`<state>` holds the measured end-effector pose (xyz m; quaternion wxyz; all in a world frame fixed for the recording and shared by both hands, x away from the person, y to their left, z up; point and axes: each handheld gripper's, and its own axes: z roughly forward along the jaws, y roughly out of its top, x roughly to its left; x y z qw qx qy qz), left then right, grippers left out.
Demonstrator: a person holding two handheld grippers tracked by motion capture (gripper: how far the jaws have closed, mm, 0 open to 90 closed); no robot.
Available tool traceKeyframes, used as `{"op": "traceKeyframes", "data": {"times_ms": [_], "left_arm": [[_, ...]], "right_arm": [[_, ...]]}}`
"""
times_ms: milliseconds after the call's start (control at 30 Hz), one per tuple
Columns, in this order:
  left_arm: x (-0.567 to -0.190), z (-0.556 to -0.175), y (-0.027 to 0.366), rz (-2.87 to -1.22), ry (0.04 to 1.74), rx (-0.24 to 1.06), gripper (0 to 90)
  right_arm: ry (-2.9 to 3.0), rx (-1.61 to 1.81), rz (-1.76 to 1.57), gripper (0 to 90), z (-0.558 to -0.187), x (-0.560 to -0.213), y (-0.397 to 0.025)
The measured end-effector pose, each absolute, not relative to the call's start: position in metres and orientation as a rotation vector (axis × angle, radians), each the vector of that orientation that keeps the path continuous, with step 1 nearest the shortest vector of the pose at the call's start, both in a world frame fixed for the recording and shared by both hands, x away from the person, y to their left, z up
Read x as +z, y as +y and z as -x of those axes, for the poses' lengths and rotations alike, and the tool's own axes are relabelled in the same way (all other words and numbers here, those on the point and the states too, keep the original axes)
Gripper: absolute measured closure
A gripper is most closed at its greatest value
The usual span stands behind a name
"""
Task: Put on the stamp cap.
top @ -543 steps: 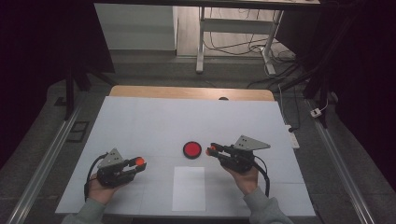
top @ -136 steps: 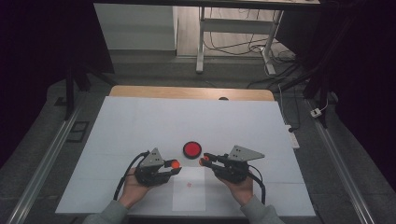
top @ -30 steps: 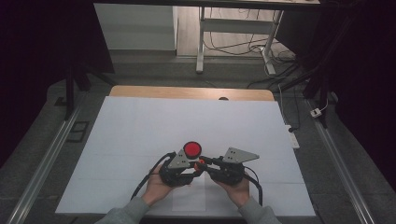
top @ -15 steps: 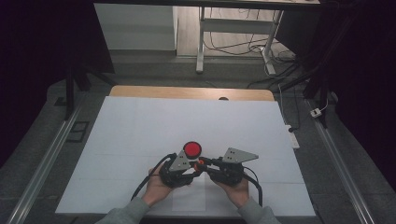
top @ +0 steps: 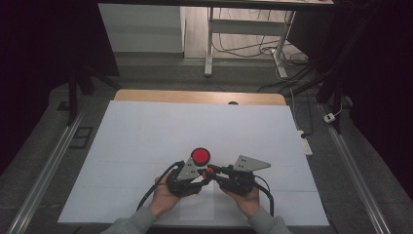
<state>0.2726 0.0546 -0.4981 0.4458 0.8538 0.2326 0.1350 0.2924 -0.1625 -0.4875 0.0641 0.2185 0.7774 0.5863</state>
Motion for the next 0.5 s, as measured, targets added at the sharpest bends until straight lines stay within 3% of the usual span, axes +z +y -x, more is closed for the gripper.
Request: {"op": "traceKeyframes", "data": {"times_ms": [500], "left_arm": [[-0.504, -0.273, 0.054, -2.157, 0.573, 0.339, 65.4]], "right_arm": [[2.339, 1.778, -0.682, 73.0, -0.291, -0.498, -0.162]]}}
